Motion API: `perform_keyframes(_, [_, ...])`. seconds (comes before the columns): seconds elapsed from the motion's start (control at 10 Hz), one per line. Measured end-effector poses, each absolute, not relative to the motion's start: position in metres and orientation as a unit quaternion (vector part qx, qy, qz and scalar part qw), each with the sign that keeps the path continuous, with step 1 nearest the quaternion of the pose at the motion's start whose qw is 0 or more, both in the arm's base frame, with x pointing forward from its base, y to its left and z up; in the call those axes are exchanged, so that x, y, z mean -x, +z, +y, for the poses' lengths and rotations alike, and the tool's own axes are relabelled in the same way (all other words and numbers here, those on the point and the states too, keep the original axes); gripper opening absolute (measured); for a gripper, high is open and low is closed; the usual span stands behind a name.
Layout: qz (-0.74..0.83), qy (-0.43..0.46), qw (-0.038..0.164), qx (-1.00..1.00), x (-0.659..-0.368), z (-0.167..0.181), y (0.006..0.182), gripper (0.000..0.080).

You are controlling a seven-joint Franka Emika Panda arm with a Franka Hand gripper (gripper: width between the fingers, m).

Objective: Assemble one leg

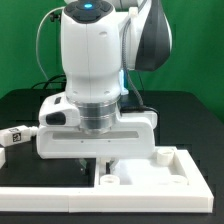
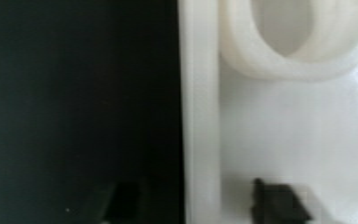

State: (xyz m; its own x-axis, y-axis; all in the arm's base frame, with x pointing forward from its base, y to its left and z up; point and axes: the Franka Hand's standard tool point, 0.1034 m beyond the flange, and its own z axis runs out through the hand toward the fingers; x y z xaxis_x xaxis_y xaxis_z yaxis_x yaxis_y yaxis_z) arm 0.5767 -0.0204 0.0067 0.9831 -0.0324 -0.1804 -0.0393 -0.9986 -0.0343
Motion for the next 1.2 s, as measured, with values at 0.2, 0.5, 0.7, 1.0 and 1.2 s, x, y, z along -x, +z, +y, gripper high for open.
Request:
perform_keyframes(0.2, [0.017, 0.118, 0.021, 0.993, -0.565, -0.020, 0.022, 0.0566])
perform_keyframes(0.5, [0.017, 0.125, 0.022, 0.992, -0.521, -0.020, 0.056, 0.0644])
perform_keyframes(0.7, [0.009, 0.104, 0.021, 0.994, -0.501, -0.017, 0.066, 0.0649])
perform_keyframes(1.0, [0.005, 0.100, 0.021, 0.995, -0.503, -0.015, 0.065, 0.0649])
perform_keyframes(1.2, [-0.004, 0.100, 0.001, 0.995, -0.501, 0.002, 0.063, 0.0649])
